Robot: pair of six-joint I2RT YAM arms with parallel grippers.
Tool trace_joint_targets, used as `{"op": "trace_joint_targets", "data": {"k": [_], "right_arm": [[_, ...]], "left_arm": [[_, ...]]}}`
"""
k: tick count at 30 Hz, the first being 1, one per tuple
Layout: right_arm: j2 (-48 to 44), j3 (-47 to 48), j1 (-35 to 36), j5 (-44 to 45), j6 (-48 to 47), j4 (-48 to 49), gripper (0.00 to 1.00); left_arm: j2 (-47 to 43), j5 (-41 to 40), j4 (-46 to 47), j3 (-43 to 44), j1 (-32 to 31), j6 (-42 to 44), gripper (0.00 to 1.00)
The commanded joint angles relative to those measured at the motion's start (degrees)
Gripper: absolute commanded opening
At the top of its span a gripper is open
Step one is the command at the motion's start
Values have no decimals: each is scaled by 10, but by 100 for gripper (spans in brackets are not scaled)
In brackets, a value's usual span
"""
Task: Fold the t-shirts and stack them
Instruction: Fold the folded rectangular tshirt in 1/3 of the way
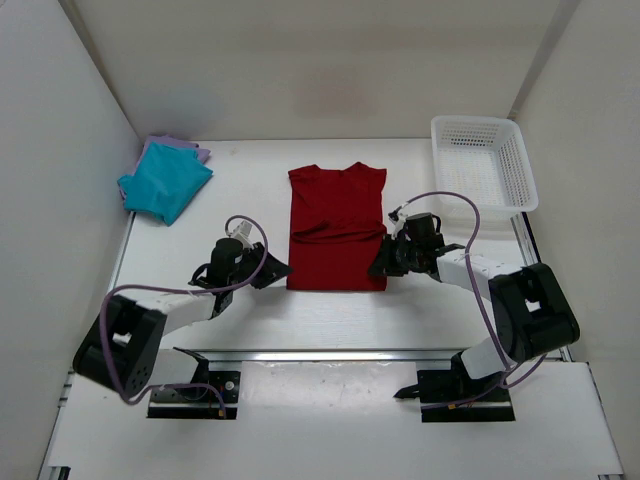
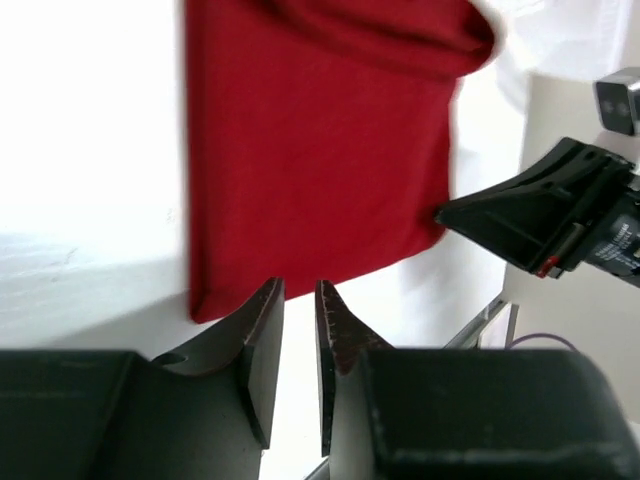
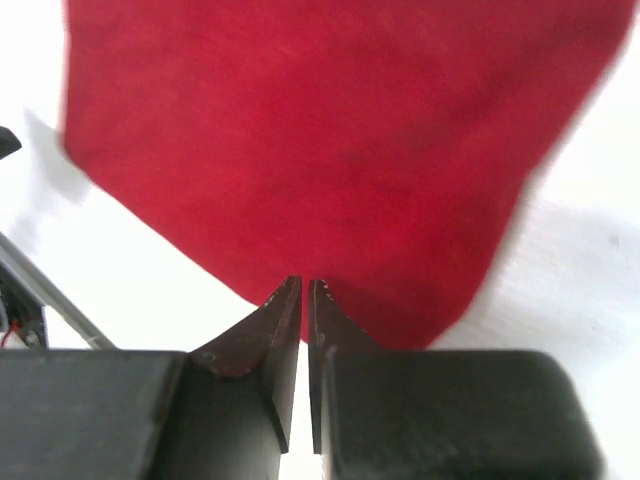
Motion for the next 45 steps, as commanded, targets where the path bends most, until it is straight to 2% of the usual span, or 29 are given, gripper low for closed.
{"op": "trace_joint_targets", "data": {"k": [1, 5, 10, 15, 22, 27, 28, 31, 33, 36, 40, 42, 45], "right_arm": [[-21, 60, 30, 13, -23, -14, 7], [56, 125, 75, -8, -30, 24, 0], [174, 242, 106, 40, -60, -10, 0], [242, 293, 107, 62, -75, -30, 1], [278, 333, 105, 127, -89, -17, 0], [358, 479, 70, 174, -82, -7, 0], [377, 535, 62, 161, -70, -31, 0], [376, 608, 45, 137, -66, -73, 0], [328, 577, 52, 153, -80, -67, 0], [222, 470, 55, 128, -72, -20, 0], [154, 301, 65, 99, -34, 11, 0], [96, 175, 70, 77, -16, 74, 0], [20, 63, 61, 57, 20, 127, 2]], "left_arm": [[-60, -44, -53, 28, -22, 34, 31], [-44, -50, -24, 43, -64, 23, 32], [56, -22, 36, 50, -80, 5, 29], [100, -21, 67, 24, -76, 0, 27], [91, -18, 74, -17, -66, 6, 28], [81, -23, 68, -26, -66, 2, 27], [73, -20, 67, -24, -69, 0, 27], [44, -12, 46, -17, -70, 5, 28], [17, -16, 20, -11, -68, 13, 29], [-29, -31, -13, -4, -50, 32, 29], [-46, -30, -44, -1, -5, 51, 33], [-44, -24, -50, 0, 21, 57, 37], [-35, -39, -65, 5, 32, 71, 41]]}}
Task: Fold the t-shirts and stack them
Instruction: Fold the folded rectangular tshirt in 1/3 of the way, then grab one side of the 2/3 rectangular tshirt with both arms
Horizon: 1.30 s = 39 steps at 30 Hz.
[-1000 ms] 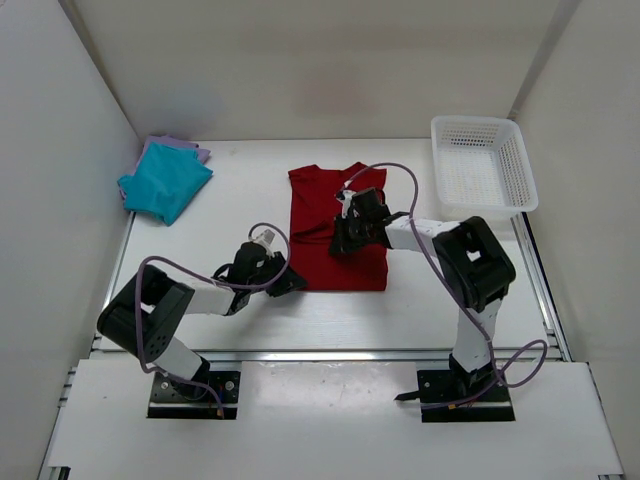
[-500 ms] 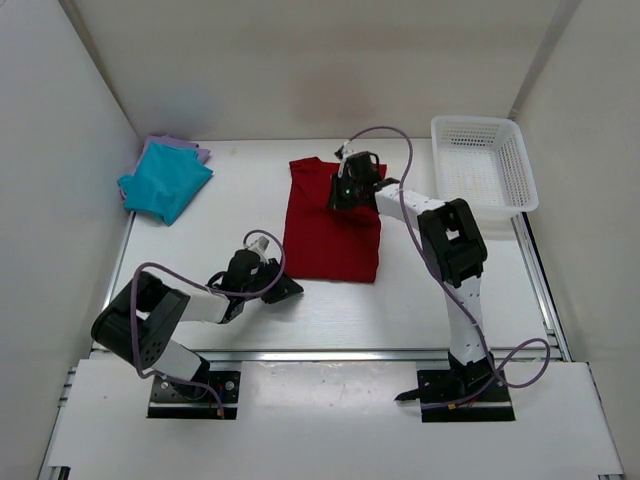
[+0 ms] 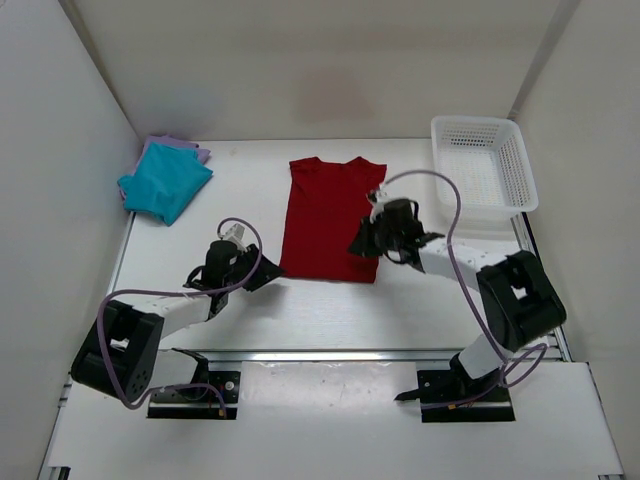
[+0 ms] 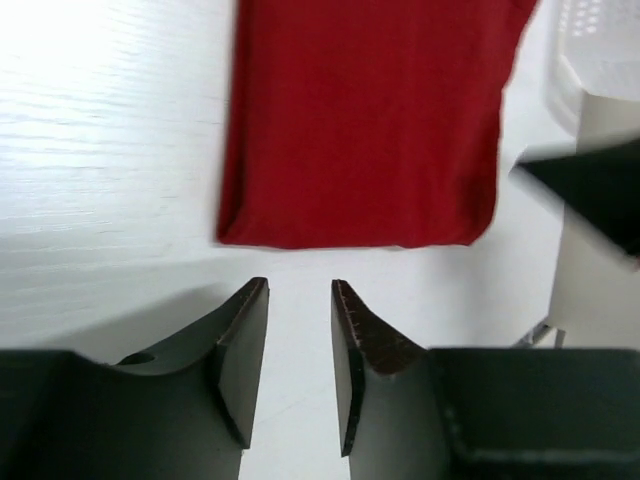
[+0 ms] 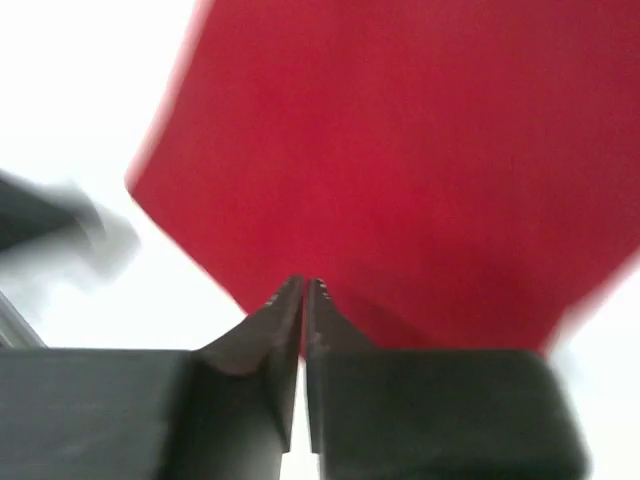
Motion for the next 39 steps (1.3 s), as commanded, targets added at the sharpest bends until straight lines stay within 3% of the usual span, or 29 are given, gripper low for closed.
{"op": "trace_joint_targets", "data": {"k": [1, 4, 9, 11, 13, 16, 21, 23, 25, 27, 32, 34, 36, 39], "right_arm": [[-59, -117, -12, -25, 47, 64, 6], [-125, -200, -26, -15, 52, 75, 22], [-135, -262, -68, -38, 63, 87, 26], [-147, -275, -68, -24, 67, 97, 32], [-148, -278, -72, -28, 74, 106, 40], [-115, -268, -77, -48, 77, 121, 42], [-61, -264, -86, -84, 96, 150, 26], [-55, -265, -89, -93, 102, 162, 8], [-60, -267, -89, -90, 103, 163, 1], [-75, -266, -89, -88, 101, 163, 0], [-116, -275, -83, -79, 90, 131, 0], [-128, -280, -81, -78, 92, 124, 4], [-132, -281, -80, -80, 93, 121, 23], [-126, -268, -71, -75, 87, 108, 37]], "left_arm": [[2, -15, -37, 19, 8, 32, 43], [16, -26, -39, 21, 2, 37, 49], [61, -39, -36, 31, 0, 39, 54], [68, -43, -30, 33, -4, 37, 55], [81, -47, -25, 31, -8, 31, 53], [100, -45, -13, 34, -8, 26, 46], [113, -51, 2, 35, -13, 20, 30], [117, -43, 3, 39, -15, 17, 21], [112, -52, -1, 42, -15, 17, 8], [104, -64, -5, 44, -17, 19, 0], [63, -90, -20, 41, -29, 22, 0], [51, -93, -26, 36, -29, 17, 6], [46, -75, -31, 29, -23, 14, 27], [33, -84, -36, 13, -20, 18, 44]]}}
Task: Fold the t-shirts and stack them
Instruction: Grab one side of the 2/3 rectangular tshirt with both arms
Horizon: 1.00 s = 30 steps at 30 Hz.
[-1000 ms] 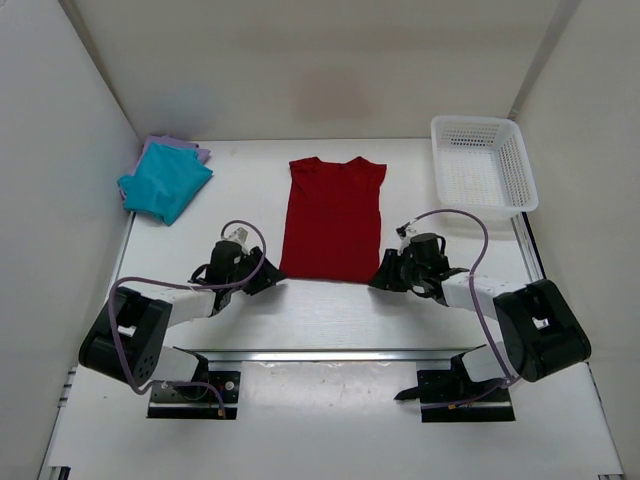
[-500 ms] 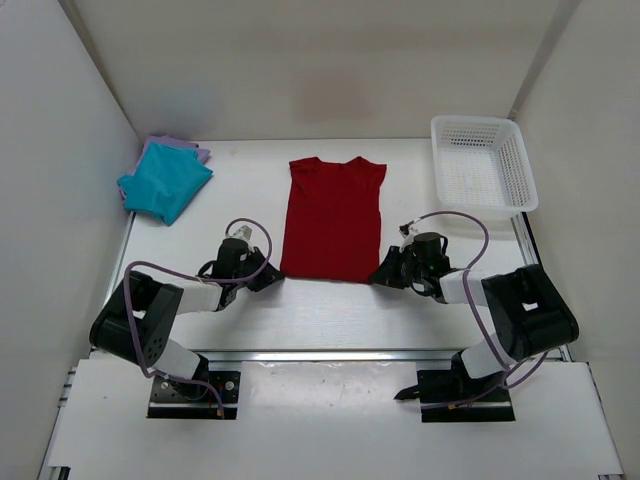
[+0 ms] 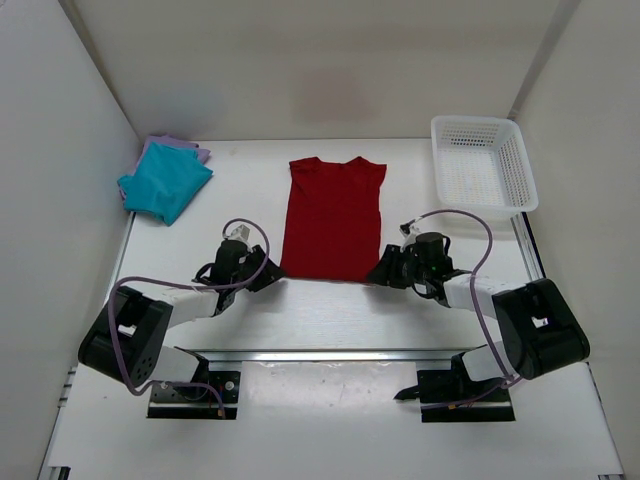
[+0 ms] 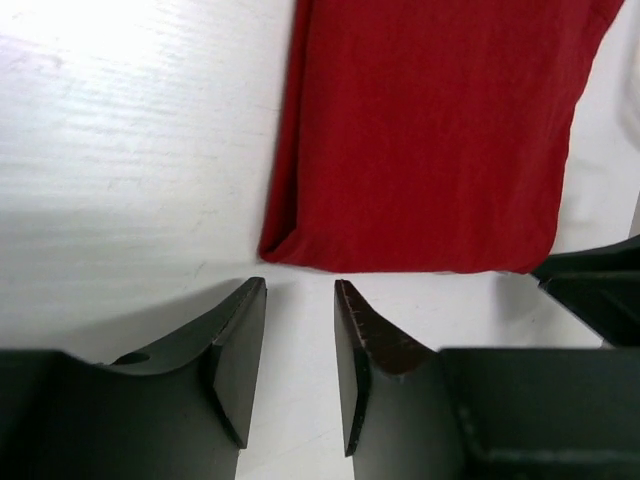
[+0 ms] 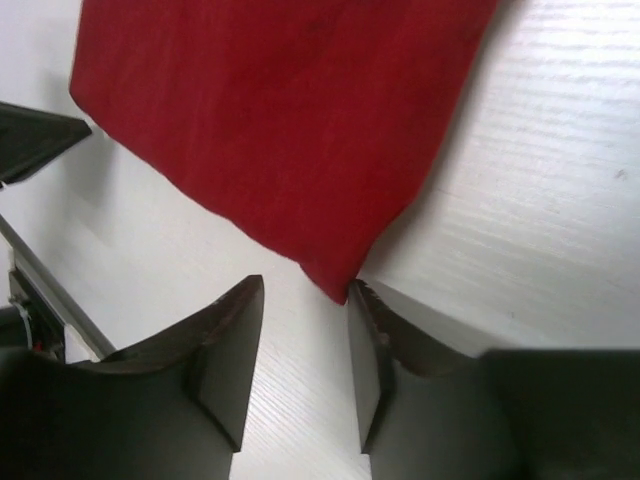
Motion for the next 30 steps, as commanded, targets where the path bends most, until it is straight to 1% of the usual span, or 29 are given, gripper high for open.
{"op": "trace_joint_targets", "data": {"k": [1, 5, 8, 12, 13, 15, 17, 18, 19, 21, 22, 23, 25, 28, 30], "right_arm": [[4, 7, 12, 8, -13, -9, 39], [28, 19, 15, 10, -11, -2, 41], [42, 19, 11, 11, -12, 5, 40], [55, 27, 11, 14, -14, 8, 38], [55, 26, 10, 17, -13, 10, 39], [60, 22, 7, 12, -13, 15, 37], [64, 21, 4, 11, -11, 21, 29], [64, 19, 4, 11, -12, 22, 28], [63, 21, 2, 12, -13, 22, 24], [62, 24, 5, 12, -11, 26, 13], [63, 24, 6, 15, -12, 27, 11], [60, 24, 3, 16, -13, 27, 6], [56, 23, 3, 18, -12, 28, 0], [47, 14, 7, 18, -11, 24, 0], [20, 6, 11, 23, -10, 19, 0]], "left_arm": [[-27, -20, -17, -20, 7, -1, 45], [-17, -32, -12, -15, 10, 4, 50], [6, -37, -6, -2, 4, 2, 50], [41, -32, 21, 8, -2, -7, 43], [55, -32, 23, 12, -2, -7, 42], [64, -32, 37, 14, -6, -10, 41], [71, -29, 47, 13, -8, -13, 33], [74, -29, 49, 12, -5, -13, 24], [74, -29, 50, 13, -9, -16, 16], [67, -26, 42, 18, -7, -16, 4], [66, -29, 34, 21, -7, -17, 2], [55, -29, 32, 19, -9, -16, 0], [45, -29, 26, 14, -9, -18, 0], [17, -22, 11, 11, -8, -14, 0], [-9, -15, -4, 3, -10, -9, 0]]}}
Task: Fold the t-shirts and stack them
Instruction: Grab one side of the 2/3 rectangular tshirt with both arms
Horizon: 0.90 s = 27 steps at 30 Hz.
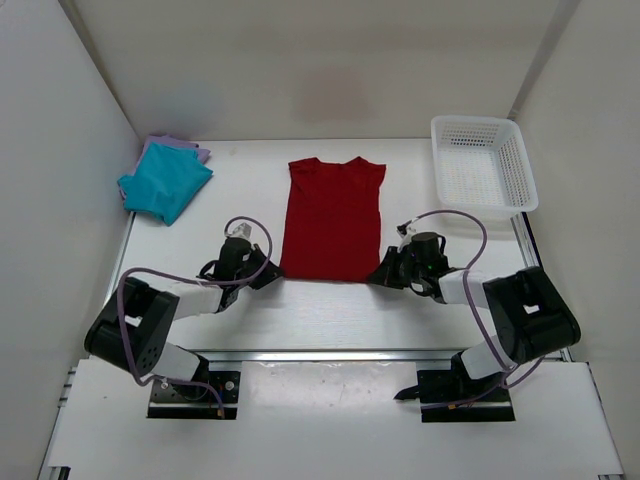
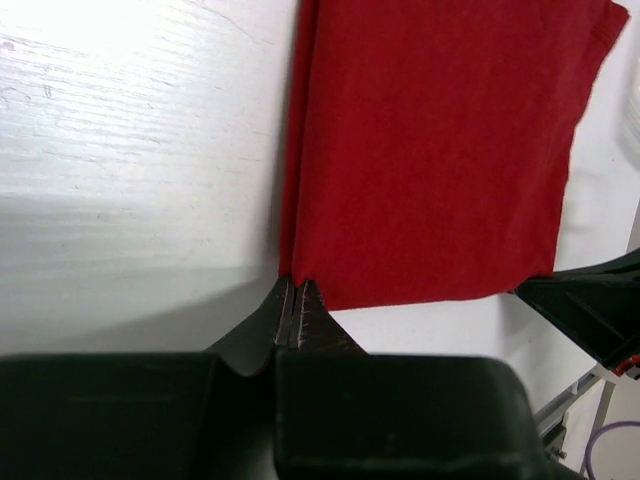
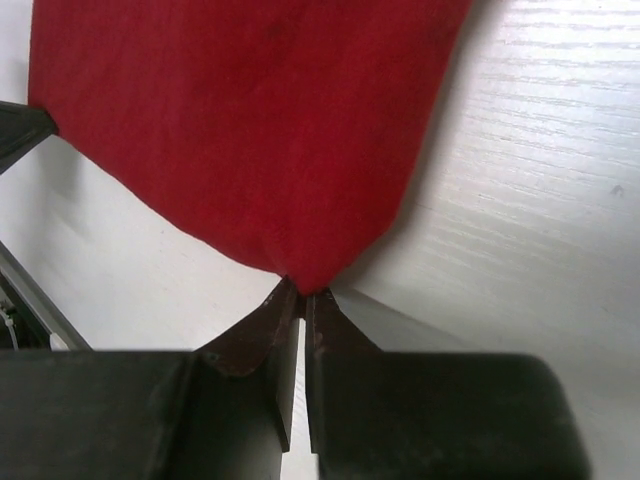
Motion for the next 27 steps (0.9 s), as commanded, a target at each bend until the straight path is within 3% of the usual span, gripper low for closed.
{"op": "trace_joint_targets", "data": {"k": [1, 8, 12, 15, 17, 20, 24, 27], "right_arm": [[-41, -21, 13, 14, -2, 10, 0], [-173, -114, 98, 70, 31, -55, 0], [-324, -139, 196, 141, 77, -186, 0], [-435, -124, 261, 178, 106, -285, 0], [-472, -103, 249, 168, 107, -322, 0], [-461, -38, 192, 121, 57, -344, 0], [-377, 81, 65, 45, -30, -328, 0], [-262, 148, -18, -30, -58, -281, 0]], "left_arm": [[-53, 3, -43, -13, -8, 15, 0], [-207, 19, -169, -81, -30, 40, 0], [-387, 33, -277, -133, -47, 26, 0], [-497, 52, -382, -106, -32, 17, 0], [-503, 55, -413, -62, -34, 20, 0], [-465, 67, -387, 37, -36, 27, 0], [-386, 94, -324, 131, 15, 44, 0], [-305, 102, -261, 194, 60, 41, 0]]}}
